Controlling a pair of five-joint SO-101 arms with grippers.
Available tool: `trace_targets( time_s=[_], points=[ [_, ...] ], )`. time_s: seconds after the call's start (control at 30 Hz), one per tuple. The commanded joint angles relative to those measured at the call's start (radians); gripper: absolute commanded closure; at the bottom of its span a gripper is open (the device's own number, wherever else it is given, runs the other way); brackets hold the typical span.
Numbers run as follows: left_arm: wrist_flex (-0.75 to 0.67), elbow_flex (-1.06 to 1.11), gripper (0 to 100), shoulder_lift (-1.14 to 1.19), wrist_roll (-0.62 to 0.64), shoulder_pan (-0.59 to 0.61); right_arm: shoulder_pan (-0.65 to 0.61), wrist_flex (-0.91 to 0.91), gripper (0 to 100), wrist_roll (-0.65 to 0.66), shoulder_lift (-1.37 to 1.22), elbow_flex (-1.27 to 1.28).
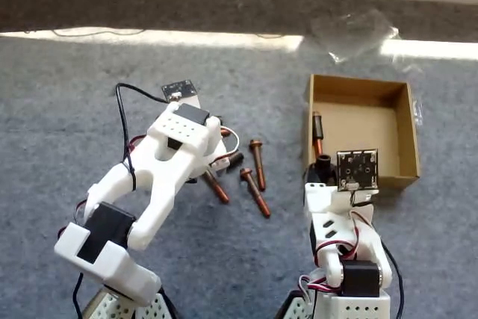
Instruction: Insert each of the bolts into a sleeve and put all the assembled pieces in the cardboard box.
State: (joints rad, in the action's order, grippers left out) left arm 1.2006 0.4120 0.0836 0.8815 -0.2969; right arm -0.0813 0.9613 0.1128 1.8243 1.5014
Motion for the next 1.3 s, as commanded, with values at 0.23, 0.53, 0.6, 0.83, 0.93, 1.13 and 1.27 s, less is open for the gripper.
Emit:
trace_targets(
  time_s=[0.23,0.53,0.6,0.83,0.93,1.13,1.27],
  points=[
    [-0.017,-0.030,82,-0.005,0.011,0.036,0.004,-0.036,99.4,0.000,0.010,-0.013],
    [-0.038,-0.022,82,-0.004,0.011,0.030,0.004,-0.036,99.4,0.000,0.010,-0.013],
    [-0.040,-0.022,82,-0.004,0.011,0.030,0.004,-0.036,99.4,0.000,0.010,-0.013],
    [-0.046,-0.021,82,0.005,0.012,0.031,0.004,-0.036,99.4,0.000,0.010,-0.013],
    [-0.058,-0.039,82,0.067,0.012,0.035,0.004,-0.036,99.4,0.000,0.010,-0.013],
    [-0.058,-0.088,82,0.127,0.012,0.035,0.004,-0.036,99.4,0.000,0.010,-0.013],
    [-0.063,-0.097,82,0.134,0.012,0.036,0.004,-0.036,99.4,0.000,0.010,-0.013]
  ],
)
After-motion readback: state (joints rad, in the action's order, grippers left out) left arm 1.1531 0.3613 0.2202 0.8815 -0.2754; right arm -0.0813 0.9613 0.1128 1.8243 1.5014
